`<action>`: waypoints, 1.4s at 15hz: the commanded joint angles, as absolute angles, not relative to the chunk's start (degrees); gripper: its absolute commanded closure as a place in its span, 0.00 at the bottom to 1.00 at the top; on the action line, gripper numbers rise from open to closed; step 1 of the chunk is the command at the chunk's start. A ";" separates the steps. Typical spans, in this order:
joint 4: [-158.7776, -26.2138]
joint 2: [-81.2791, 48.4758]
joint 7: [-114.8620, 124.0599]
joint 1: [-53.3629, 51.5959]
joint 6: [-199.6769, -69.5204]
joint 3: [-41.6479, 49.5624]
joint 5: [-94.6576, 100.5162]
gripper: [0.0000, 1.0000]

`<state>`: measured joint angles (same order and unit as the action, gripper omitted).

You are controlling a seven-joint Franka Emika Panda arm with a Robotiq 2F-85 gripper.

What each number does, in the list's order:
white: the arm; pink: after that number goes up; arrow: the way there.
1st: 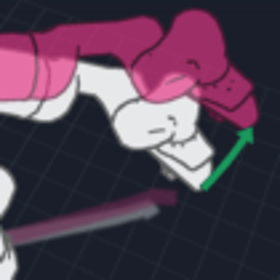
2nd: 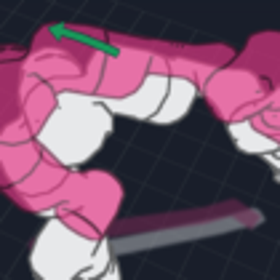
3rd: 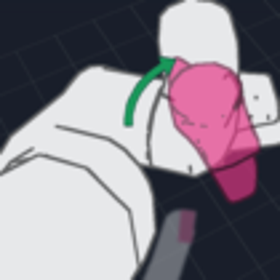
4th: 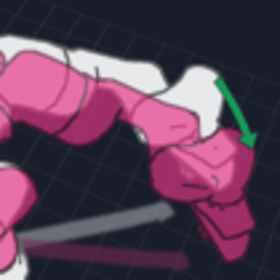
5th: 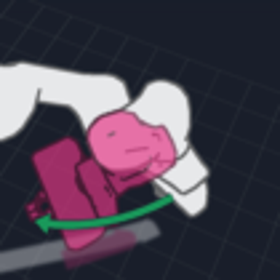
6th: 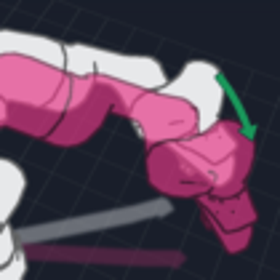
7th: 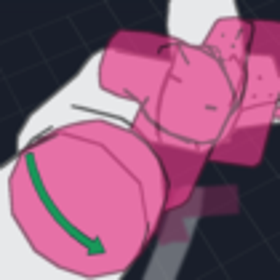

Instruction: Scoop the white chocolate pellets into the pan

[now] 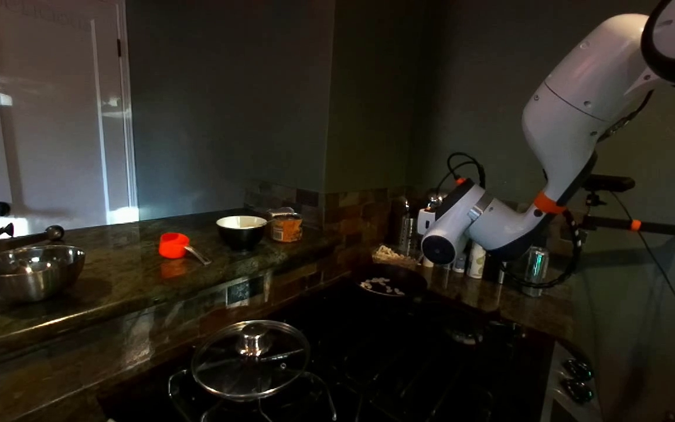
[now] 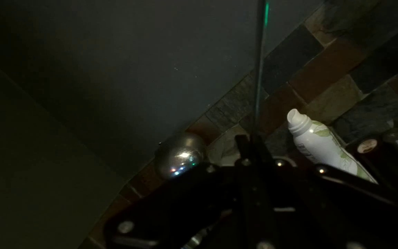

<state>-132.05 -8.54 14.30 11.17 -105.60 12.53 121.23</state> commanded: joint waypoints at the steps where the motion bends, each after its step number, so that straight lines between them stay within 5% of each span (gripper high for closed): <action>1: -123.01 -16.50 16.23 14.67 -110.98 12.79 118.78 0.99; 7: -109.05 -26.52 15.23 19.31 -122.47 11.59 118.62 0.99; 21: -96.88 -38.25 13.76 20.32 -123.36 10.14 106.97 0.99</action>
<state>-99.91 -36.01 15.09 19.50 -122.56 10.27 108.61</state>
